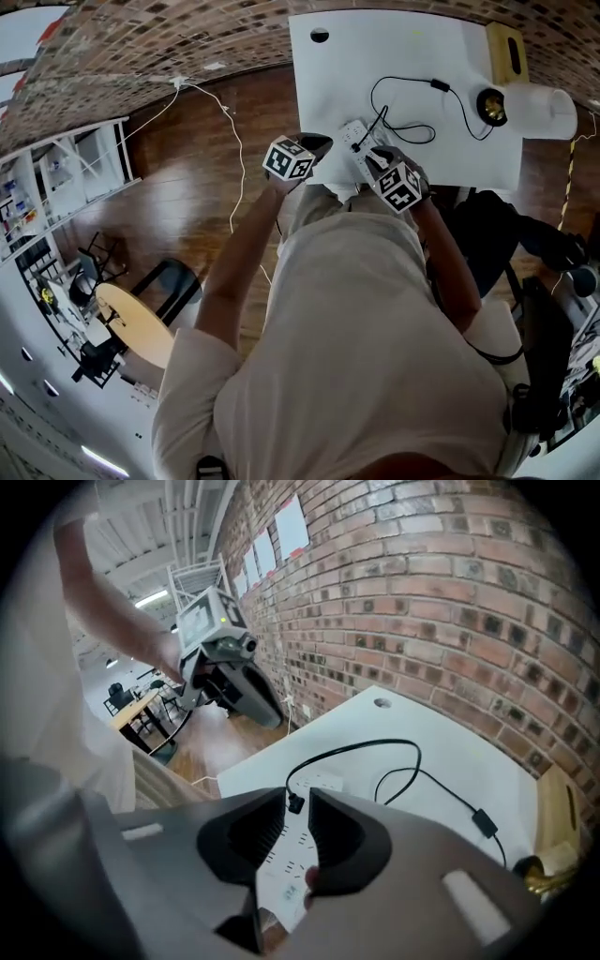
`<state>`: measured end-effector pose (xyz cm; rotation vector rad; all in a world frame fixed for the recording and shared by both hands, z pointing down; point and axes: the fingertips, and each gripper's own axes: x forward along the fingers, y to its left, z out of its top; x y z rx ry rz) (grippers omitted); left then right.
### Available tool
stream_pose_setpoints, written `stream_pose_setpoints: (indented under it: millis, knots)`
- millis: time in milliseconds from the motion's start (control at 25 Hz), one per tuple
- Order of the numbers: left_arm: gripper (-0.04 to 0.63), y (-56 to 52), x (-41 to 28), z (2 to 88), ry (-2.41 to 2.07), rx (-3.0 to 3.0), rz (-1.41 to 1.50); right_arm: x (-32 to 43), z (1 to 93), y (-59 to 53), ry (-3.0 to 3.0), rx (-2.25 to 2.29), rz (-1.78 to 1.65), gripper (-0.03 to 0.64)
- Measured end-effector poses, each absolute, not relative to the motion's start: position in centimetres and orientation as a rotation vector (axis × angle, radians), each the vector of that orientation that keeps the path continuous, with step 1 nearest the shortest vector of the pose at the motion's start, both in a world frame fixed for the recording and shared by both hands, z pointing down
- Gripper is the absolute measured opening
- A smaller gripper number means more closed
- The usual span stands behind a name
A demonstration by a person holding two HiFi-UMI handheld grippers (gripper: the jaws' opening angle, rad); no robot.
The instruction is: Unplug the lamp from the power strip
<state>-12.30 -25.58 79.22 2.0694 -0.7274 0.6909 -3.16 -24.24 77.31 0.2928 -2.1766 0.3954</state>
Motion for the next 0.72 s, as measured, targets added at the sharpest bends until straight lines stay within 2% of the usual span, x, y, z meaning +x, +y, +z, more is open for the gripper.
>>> stream_pose_setpoints:
  millis: [280, 720]
  knots:
    - [0.005, -27.0, -9.5, 84.6, -0.448, 2.078, 0.791, -5.3, 81.3, -23.2, -2.045, 0.344, 0.399, 0.087]
    - [0.005, -27.0, -6.9, 87.7, -0.044, 2.111, 0.952, -6.6, 86.1, -23.6, -1.902, 0.499, 0.541, 0.088]
